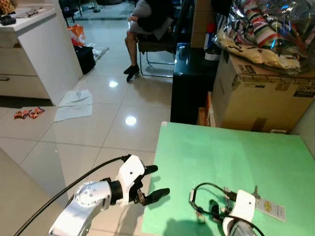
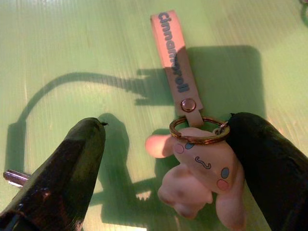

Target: Hang keys on a hook

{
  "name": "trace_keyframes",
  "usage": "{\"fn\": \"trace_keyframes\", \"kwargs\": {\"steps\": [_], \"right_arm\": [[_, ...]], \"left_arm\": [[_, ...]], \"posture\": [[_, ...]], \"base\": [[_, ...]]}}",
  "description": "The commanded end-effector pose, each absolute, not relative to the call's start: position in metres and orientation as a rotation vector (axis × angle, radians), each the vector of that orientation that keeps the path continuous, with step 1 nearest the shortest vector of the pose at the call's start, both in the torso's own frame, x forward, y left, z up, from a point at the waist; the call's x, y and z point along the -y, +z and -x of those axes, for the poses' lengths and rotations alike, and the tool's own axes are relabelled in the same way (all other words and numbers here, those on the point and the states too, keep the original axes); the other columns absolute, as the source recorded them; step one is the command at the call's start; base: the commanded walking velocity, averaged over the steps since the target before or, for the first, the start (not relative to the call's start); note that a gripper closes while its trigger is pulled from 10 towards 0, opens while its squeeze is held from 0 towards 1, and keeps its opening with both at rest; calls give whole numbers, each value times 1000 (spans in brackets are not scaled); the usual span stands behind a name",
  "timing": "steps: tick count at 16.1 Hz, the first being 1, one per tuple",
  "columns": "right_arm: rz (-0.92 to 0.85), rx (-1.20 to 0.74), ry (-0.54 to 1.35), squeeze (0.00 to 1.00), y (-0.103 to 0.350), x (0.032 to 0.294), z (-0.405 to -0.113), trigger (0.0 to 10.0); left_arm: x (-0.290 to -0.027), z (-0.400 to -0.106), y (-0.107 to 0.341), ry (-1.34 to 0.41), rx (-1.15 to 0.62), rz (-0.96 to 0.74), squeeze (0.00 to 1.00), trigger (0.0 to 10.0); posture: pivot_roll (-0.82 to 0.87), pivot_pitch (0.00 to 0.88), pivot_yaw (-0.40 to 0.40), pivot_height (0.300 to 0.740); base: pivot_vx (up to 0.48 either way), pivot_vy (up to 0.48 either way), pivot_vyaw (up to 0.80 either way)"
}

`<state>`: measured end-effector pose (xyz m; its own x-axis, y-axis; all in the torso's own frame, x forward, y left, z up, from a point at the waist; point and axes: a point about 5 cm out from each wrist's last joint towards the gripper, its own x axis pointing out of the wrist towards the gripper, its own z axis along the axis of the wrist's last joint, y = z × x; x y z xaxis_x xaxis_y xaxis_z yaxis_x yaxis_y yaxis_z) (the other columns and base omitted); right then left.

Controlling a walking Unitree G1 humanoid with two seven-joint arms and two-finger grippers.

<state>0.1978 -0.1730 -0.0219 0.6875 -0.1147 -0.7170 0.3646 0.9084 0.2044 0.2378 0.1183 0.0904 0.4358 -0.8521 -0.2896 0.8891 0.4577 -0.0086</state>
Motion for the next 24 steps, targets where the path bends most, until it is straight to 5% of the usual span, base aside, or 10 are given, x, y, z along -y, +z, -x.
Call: {"fn": "trace_keyframes", "kwargs": {"steps": [1,5,6,7,8,17,18,21,23,24], "right_arm": [[-367,-832,-272,1000,-29,169,-191,0],[-261,-772,-222,1000,-20,175,-197,0],[-191,-774,-245,0,-20,179,-198,10000],[-203,-771,-259,0,-20,180,-198,10000],[-234,-772,-272,1000,-20,181,-198,10000],[-46,-682,-236,1000,0,183,-210,10000],[97,-458,-221,0,28,188,-226,0],[107,-366,-241,0,45,190,-236,0],[115,-397,-274,0,38,194,-232,8275],[123,-304,-274,0,47,194,-233,0]], "left_arm": [[-117,-237,93,-1096,-266,-146,0,10000],[-114,-238,92,-1098,-264,-132,0,10000],[-113,-238,92,-1097,-260,-129,0,10000],[-112,-237,93,-1098,-260,-128,0,10000],[-111,-237,92,-1100,-260,-127,0,10000],[-108,-234,92,-1111,-259,-144,0,10000],[-108,-235,92,-1110,-257,-144,0,10000],[-107,-236,91,-1113,-257,-145,0,10000],[-105,-242,90,-1075,-253,-152,0,10000],[-104,-247,90,-1039,-248,-152,0,10000]], "posture": [[-152,53,54,740],[-154,51,52,740],[-156,51,53,740],[-156,51,53,740],[-156,51,54,740],[-155,36,48,740],[-155,36,48,740],[-159,18,47,740],[-158,12,46,740],[-159,7,46,740]], "base": [[0,0,0],[0,0,0],[0,0,0],[0,0,0],[0,0,0],[0,0,0],[0,0,0],[0,0,0],[0,0,0],[0,0,0]]}}
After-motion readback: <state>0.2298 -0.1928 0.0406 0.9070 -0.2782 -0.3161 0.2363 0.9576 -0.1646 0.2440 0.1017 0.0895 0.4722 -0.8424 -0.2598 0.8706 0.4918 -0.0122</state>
